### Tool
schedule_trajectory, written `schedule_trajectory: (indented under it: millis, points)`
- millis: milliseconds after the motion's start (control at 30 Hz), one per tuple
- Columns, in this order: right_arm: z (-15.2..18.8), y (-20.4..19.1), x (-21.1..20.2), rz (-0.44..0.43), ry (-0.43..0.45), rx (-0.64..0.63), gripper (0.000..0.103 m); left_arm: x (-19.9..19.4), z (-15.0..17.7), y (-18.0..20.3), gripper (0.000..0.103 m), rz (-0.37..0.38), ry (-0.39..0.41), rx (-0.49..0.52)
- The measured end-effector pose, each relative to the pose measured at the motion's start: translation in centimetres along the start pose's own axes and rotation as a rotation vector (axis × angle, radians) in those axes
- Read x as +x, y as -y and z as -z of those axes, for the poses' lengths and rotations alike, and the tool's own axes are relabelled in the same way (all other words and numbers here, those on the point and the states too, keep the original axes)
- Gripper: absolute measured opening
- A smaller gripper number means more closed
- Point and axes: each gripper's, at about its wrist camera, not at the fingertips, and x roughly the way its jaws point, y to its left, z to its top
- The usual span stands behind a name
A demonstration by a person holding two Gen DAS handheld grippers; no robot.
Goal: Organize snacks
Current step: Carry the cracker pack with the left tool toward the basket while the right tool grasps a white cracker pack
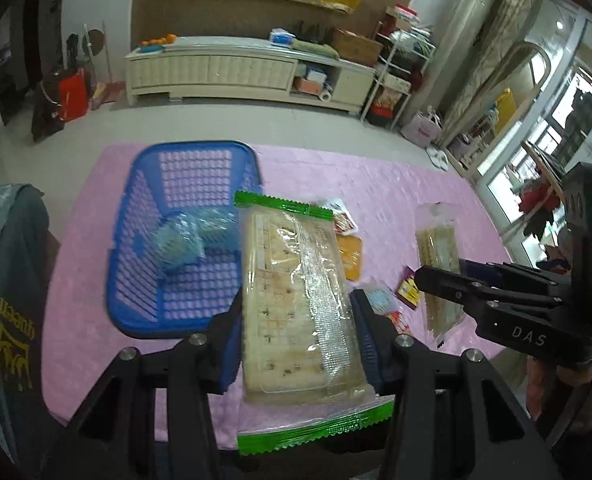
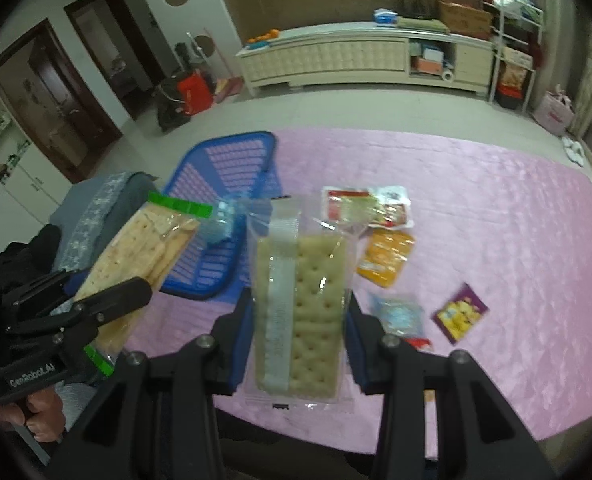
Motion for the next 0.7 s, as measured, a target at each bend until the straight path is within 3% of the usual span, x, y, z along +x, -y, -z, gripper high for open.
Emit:
schedule_trajectory:
  millis: [400,700]
  points:
    - [-2.9,-6.3,5.7,-0.067,-0.058,-0.075,0.046,0.6,-1.3,-6.2,0.046,-0.026,0.006,-0.046]
    - [-4.4,-7.8,9.9,-0.088,-0.115,-0.084,0.046,3.9,-1.9,-8.9,0.046,-0.019,-0.045,-0.074]
